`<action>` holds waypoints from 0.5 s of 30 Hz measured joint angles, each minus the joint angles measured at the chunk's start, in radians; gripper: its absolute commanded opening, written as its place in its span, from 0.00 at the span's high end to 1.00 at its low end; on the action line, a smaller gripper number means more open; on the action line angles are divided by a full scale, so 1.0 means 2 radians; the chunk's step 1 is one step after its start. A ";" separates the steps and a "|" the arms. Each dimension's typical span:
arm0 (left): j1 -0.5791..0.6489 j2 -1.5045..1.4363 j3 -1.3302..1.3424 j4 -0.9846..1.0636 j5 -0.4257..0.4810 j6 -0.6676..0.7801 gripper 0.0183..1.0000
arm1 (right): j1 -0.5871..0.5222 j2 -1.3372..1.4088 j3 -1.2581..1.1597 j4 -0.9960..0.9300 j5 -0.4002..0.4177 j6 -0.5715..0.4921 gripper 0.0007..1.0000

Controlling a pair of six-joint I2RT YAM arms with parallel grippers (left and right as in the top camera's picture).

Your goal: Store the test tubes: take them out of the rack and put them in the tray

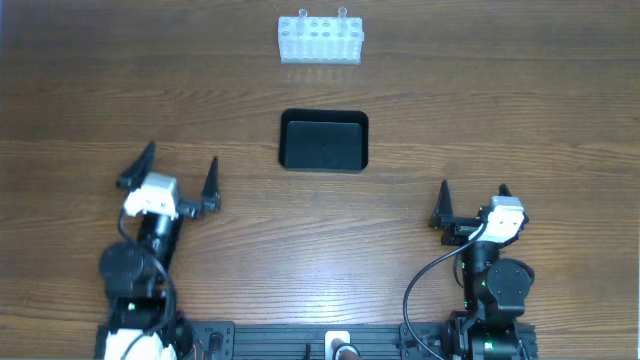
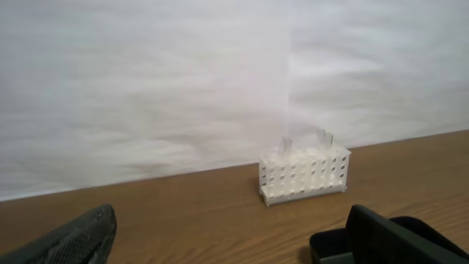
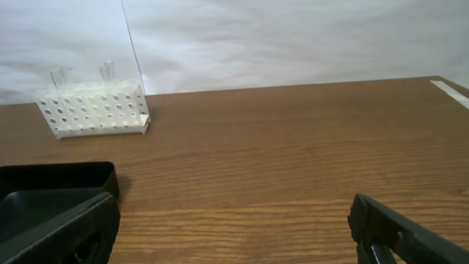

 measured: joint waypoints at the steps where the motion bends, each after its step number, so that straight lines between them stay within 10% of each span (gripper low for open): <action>1: 0.000 0.030 0.017 0.002 0.001 0.000 0.00 | 0.000 0.000 0.000 0.000 0.000 0.000 0.01; 15: -0.056 0.383 0.319 0.007 0.002 0.000 0.00 | 0.000 0.000 0.000 0.000 0.000 -0.001 0.01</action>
